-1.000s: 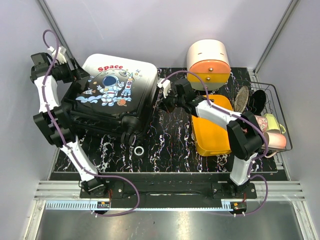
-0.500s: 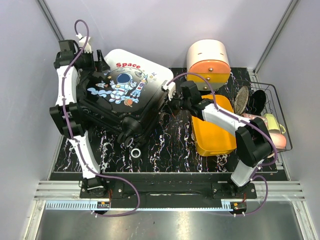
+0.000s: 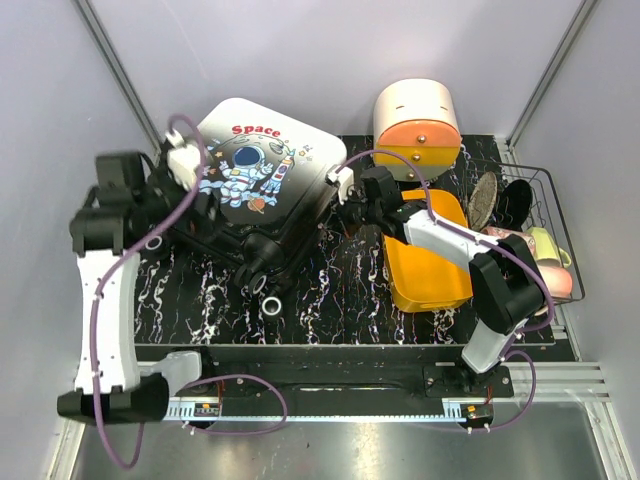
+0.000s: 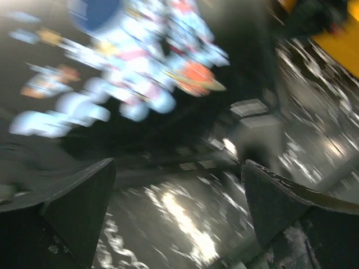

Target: Open, take out, and arrange the luggage

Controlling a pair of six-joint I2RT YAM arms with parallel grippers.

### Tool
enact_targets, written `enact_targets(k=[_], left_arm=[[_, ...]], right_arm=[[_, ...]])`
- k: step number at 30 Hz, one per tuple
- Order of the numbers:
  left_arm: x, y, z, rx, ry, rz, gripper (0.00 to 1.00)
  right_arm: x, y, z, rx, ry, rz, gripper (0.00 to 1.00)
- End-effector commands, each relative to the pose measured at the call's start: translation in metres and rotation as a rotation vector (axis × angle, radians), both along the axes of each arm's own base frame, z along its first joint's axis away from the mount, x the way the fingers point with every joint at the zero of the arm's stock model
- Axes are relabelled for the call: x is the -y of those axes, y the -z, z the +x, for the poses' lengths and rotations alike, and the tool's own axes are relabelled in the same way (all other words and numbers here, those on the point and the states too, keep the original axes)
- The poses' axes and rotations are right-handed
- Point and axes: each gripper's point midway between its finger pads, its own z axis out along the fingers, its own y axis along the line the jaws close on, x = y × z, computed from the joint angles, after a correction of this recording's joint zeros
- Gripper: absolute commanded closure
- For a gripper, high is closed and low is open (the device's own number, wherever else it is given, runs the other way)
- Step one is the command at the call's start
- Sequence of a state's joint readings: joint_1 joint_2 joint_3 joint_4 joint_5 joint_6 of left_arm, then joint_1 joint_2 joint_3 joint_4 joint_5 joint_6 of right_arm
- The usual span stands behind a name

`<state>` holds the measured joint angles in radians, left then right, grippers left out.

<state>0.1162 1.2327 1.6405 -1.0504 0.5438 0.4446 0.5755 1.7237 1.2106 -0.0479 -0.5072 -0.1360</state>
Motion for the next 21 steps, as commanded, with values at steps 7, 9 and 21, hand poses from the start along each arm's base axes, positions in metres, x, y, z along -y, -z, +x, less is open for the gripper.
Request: enact_targets(k=[7, 9, 21], left_arm=[[0.046, 0.098, -0.094, -0.317, 0.199, -0.076, 0.01], [0.048, 0.098, -0.096, -0.313, 0.207, -0.082, 0.01], [0.067, 0.100, -0.112, -0.307, 0.223, -0.146, 0.01]], right_arm=[[-0.005, 0.017, -0.006, -0.028, -0.003, 0.021, 0.51], [-0.007, 0.016, -0.005, -0.019, -0.002, 0.030, 0.46], [-0.018, 0.032, -0.008, 0.003, -0.027, 0.009, 0.32]])
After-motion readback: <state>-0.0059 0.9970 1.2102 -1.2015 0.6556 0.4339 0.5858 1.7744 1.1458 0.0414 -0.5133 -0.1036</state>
